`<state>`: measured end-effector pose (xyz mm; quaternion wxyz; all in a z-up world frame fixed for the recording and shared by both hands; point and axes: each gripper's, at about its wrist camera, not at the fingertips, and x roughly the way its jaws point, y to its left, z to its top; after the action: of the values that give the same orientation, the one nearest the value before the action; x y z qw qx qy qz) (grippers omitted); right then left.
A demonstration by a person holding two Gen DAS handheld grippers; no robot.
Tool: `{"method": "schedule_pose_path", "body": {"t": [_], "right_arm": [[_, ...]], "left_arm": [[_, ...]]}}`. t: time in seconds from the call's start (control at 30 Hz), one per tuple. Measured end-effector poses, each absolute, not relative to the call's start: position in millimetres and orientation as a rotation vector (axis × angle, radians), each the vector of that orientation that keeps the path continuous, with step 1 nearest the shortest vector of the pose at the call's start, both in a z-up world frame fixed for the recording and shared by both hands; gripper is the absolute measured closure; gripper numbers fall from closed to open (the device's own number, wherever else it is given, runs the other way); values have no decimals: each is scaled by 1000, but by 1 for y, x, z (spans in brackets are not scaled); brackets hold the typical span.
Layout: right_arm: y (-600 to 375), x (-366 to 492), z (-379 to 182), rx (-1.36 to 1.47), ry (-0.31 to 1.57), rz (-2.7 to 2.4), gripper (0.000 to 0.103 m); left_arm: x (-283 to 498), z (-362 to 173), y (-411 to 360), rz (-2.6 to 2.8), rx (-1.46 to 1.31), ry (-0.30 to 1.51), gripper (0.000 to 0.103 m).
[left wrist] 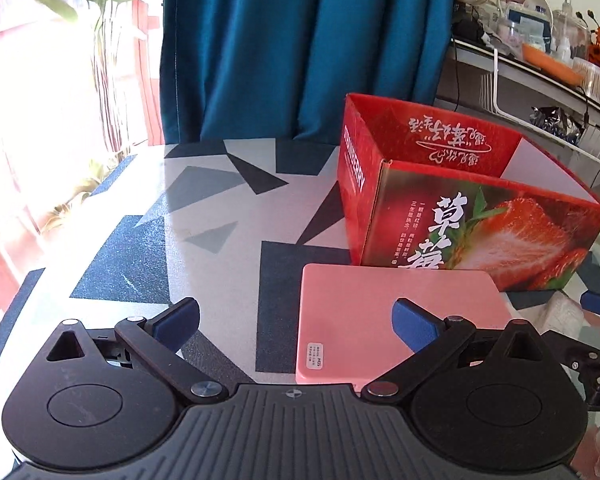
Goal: Organize rigid objects
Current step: 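Close the left tool on the pink flat box and lift it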
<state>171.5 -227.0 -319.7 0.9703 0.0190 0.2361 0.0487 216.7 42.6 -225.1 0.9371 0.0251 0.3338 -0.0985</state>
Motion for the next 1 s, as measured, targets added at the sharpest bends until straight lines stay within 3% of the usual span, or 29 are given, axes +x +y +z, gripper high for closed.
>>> {"method": "schedule_pose_path", "body": {"t": [0.2,0.37,0.67,0.73,0.9,1.0], "right_arm": [[-218,175,-326,-2,494,135,0],[-209,179,-324,-22,494,194,1],[-192,195,-332,-65,522,307,16],[-189,198,-334,-66,534,323,17],[-188,199,-336,-56,552,352,25],[-189,198,-335,-52,555,354,24]], "left_arm": [[231,-228,37,-230,3,681,0],[240,-239,32,-267,-8,715,8],[244,-251,33,-321,-56,751,15],[246,-253,34,-337,-83,763,26],[242,-255,34,-348,-91,764,41],[237,-255,33,-346,-91,765,43]]}}
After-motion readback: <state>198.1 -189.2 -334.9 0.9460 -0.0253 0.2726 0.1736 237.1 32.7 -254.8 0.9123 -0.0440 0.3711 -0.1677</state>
